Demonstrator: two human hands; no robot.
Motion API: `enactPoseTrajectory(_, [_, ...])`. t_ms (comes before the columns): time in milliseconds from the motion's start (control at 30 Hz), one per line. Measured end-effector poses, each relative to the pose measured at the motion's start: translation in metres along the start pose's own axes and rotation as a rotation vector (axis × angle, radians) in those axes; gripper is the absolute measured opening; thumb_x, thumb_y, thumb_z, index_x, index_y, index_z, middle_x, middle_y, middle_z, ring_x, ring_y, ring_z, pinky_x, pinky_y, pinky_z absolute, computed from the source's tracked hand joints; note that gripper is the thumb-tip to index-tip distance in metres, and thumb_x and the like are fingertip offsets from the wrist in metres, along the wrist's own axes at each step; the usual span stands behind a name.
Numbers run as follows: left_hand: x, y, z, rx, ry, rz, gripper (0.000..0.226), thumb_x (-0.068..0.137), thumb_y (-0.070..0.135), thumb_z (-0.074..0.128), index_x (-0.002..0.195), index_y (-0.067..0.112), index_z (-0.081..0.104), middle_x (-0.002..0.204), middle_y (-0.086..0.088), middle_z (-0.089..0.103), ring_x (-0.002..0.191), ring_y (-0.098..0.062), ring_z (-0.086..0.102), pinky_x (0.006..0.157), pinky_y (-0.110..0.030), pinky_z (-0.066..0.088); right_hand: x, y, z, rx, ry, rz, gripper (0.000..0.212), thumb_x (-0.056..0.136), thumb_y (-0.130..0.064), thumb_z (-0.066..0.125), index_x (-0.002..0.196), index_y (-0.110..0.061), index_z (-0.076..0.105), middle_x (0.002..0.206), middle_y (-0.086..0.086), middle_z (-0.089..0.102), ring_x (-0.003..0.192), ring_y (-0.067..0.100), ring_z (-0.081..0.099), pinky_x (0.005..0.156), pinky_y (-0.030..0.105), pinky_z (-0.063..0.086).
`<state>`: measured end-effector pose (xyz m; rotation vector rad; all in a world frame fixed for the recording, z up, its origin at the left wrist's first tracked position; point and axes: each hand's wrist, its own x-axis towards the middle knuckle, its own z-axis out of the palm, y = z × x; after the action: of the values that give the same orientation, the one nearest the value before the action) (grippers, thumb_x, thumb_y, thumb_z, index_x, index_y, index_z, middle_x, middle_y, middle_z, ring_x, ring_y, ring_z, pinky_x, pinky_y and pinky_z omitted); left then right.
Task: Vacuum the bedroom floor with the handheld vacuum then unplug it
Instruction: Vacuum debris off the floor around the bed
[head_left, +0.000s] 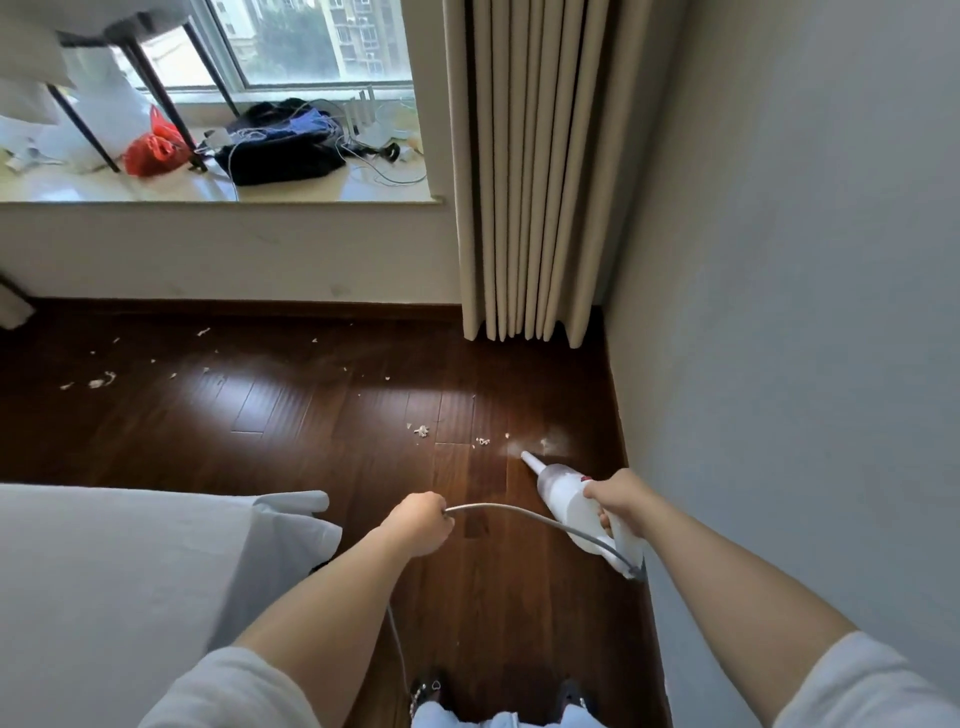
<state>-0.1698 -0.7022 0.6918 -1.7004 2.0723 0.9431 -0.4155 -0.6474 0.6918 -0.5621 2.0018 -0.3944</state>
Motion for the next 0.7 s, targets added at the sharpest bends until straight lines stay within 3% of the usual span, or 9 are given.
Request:
enactPoseTrajectory(133, [-0.007, -0.031, -0.008, -0.022, 0.024, -0.071, 0.028, 0.097, 0.024, 0.046, 0.114, 0.008, 0.061, 0.092, 0.000, 0.056, 0.077, -0.011, 0.050, 0.054, -0.014, 0.037, -0.001, -0.020, 0.031, -0.024, -0.026, -0.044, 0.028, 0.094, -0.021, 0.054, 0.112, 0.001, 0.057, 0.080, 0.011, 0.057, 0.074, 0.020, 0.058, 0.068, 0.030, 0.047])
enactPoseTrajectory(267, [-0.010, -0.049, -0.014, -0.007, 0.022, -0.116, 0.028, 0.097, 0.024, 0.045, 0.115, 0.008, 0.060, 0.106, -0.007, 0.063, 0.081, -0.012, 0.051, 0.067, -0.019, 0.041, 0.001, -0.033, 0.048, -0.014, -0.056, -0.061, 0.033, 0.095, -0.023, 0.056, 0.116, 0.003, 0.058, 0.092, 0.012, 0.061, 0.085, 0.024, 0.063, 0.078, 0.034, 0.051])
enactPoseTrajectory(433, [-0.006, -0.052, -0.022, -0.002, 0.020, -0.120, 0.029, 0.098, 0.024, 0.045, 0.116, 0.007, 0.060, 0.110, -0.008, 0.063, 0.082, -0.013, 0.051, 0.065, -0.018, 0.041, -0.001, -0.035, 0.067, -0.039, -0.071, -0.045, 0.034, 0.096, -0.026, 0.054, 0.120, -0.002, 0.055, 0.114, 0.014, 0.060, 0.108, 0.029, 0.060, 0.082, 0.033, 0.049])
enactPoseTrajectory(533, [0.000, -0.041, -0.024, -0.002, 0.009, -0.094, 0.028, 0.098, 0.023, 0.045, 0.116, 0.007, 0.060, 0.106, -0.008, 0.063, 0.082, -0.013, 0.052, 0.062, -0.017, 0.040, 0.002, -0.027, 0.061, -0.033, -0.047, -0.038, 0.029, 0.096, -0.026, 0.054, 0.114, -0.003, 0.055, 0.109, 0.013, 0.061, 0.103, 0.028, 0.062, 0.077, 0.031, 0.048])
enactPoseTrajectory(600, [0.001, -0.031, -0.024, 0.006, -0.006, -0.079, 0.029, 0.098, 0.023, 0.044, 0.115, 0.006, 0.060, 0.100, -0.007, 0.060, 0.083, -0.015, 0.054, 0.058, -0.017, 0.039, 0.005, -0.021, 0.050, -0.005, -0.038, -0.033, 0.023, 0.094, -0.024, 0.056, 0.105, -0.004, 0.055, 0.091, 0.011, 0.059, 0.082, 0.023, 0.061, 0.069, 0.030, 0.046])
enactPoseTrajectory(700, [0.003, -0.010, -0.018, 0.024, -0.025, -0.038, 0.029, 0.098, 0.023, 0.043, 0.113, 0.005, 0.060, 0.107, -0.010, 0.063, 0.096, -0.023, 0.061, 0.069, -0.024, 0.043, 0.011, -0.007, 0.027, 0.024, -0.006, -0.005, 0.018, 0.092, -0.021, 0.058, 0.097, -0.004, 0.054, 0.069, 0.006, 0.048, 0.058, 0.017, 0.046, 0.059, 0.029, 0.043])
